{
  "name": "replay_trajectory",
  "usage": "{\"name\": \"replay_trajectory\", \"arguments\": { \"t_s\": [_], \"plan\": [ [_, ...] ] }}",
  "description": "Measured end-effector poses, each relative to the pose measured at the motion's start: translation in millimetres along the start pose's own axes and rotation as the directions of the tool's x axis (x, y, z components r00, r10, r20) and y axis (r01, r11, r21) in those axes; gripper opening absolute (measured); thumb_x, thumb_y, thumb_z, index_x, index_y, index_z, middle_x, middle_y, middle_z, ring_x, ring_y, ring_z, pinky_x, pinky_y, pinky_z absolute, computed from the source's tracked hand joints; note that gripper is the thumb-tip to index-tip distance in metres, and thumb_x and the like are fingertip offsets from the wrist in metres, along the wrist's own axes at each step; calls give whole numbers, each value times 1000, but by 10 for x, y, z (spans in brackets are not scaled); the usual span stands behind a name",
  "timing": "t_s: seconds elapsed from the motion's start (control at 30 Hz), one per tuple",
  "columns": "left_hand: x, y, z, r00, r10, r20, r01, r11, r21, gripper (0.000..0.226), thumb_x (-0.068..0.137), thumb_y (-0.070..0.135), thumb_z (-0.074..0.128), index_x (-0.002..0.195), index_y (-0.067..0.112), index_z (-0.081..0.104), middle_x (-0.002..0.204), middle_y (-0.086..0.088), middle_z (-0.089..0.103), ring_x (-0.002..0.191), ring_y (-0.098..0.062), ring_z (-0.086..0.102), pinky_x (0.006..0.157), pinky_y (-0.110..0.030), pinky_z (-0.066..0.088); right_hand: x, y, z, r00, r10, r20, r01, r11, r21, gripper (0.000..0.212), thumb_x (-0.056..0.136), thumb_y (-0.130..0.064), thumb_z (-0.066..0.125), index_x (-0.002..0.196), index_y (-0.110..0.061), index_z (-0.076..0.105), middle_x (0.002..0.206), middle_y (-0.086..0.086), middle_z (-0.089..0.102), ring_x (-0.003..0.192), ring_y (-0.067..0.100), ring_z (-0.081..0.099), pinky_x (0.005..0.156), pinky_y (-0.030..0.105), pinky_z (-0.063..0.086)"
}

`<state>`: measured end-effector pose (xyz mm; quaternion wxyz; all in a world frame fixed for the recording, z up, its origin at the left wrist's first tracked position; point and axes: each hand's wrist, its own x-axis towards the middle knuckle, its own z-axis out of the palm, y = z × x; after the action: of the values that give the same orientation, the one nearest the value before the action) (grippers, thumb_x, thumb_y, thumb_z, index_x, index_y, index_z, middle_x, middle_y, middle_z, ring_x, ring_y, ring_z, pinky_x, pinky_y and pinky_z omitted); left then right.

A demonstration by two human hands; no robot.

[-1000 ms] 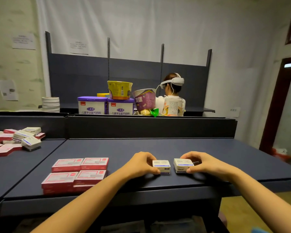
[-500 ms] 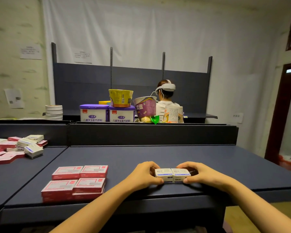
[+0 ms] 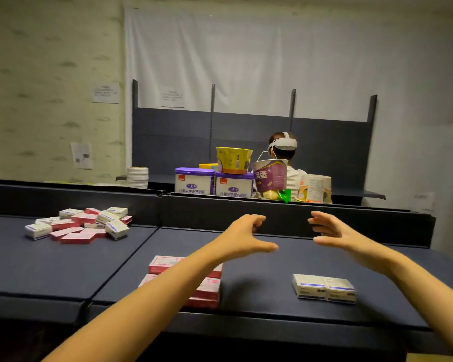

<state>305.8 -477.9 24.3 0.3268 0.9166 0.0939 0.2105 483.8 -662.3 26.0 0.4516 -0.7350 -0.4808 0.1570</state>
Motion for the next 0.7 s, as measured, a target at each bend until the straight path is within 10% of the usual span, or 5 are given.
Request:
{"name": "replay_trajectory", "arguments": {
  "t_s": [0.7],
  "plan": [
    [-683, -3062, -3113, 960, -235, -153, 243, 969, 36, 74, 78, 28, 74, 140, 14, 36, 143, -8, 44, 127, -21, 47, 99, -28, 40, 2317, -1803, 3026, 971, -98, 219, 120, 989, -90, 61, 84, -30, 63, 137, -26, 33, 144, -2, 40, 121, 9, 43, 100, 26, 37]
  ]
}}
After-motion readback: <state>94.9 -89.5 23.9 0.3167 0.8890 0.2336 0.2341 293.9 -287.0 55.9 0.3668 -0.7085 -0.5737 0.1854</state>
